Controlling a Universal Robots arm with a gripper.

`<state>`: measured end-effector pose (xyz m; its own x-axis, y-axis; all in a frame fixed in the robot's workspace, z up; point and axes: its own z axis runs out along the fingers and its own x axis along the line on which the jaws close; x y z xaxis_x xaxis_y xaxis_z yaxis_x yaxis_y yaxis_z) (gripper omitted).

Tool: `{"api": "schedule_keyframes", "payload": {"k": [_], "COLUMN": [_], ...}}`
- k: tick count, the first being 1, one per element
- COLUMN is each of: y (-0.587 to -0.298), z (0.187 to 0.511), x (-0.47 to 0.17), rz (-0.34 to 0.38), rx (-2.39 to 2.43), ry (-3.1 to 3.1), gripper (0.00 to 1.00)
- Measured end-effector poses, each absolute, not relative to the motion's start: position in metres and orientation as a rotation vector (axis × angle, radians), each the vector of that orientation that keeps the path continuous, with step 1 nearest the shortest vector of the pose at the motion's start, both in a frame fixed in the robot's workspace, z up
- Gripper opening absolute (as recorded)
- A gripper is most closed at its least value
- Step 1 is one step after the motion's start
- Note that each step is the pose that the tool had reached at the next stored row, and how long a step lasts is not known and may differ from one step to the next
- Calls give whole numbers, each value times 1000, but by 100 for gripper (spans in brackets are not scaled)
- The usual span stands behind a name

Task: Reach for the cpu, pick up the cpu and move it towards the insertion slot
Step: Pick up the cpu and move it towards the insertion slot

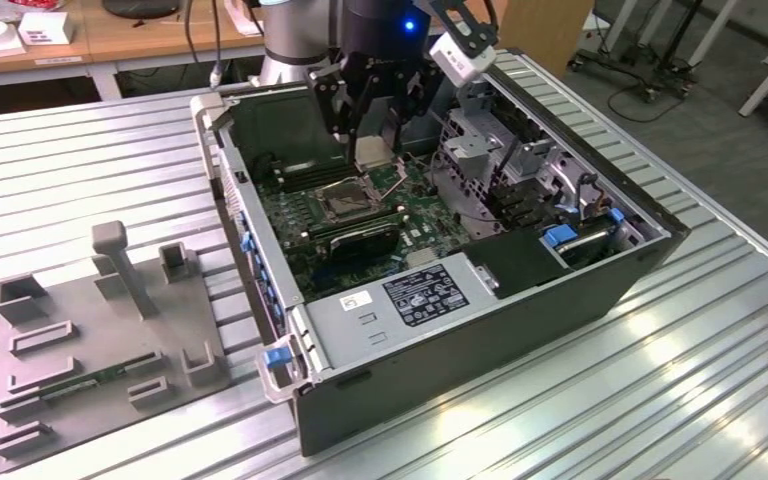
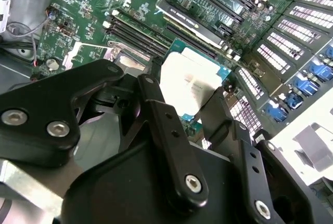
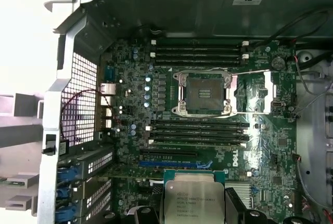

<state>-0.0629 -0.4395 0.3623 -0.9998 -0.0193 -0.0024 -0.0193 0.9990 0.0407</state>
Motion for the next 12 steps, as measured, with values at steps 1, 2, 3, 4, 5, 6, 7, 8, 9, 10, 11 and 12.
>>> {"api": "schedule_keyframes", "payload": {"k": [1,2,3,4,5,6,7,8,9,10,11,12], "y": [-440,-440,-439,-439,-439,-439,-440,-440,-439,-439,-439,-439], "z": [362,362,362,362,361,361,361,361,360,359,359,359], "x": [-63,-63,-63,-63,-63,-63,-63,-63,-63,-63,-63,-63], "rz": [64,64,64,64,64,64,64,64,64,64,64,64], "rx": [-30,-30,-30,-30,-30,-30,-30,-30,-30,-30,-30,-30], "ry": [3139,3139,3139,3139,3139,3139,3139,3139,3139,3139,3139,3139], "gripper": [54,54,54,54,54,54,54,54,54,54,54,54]}}
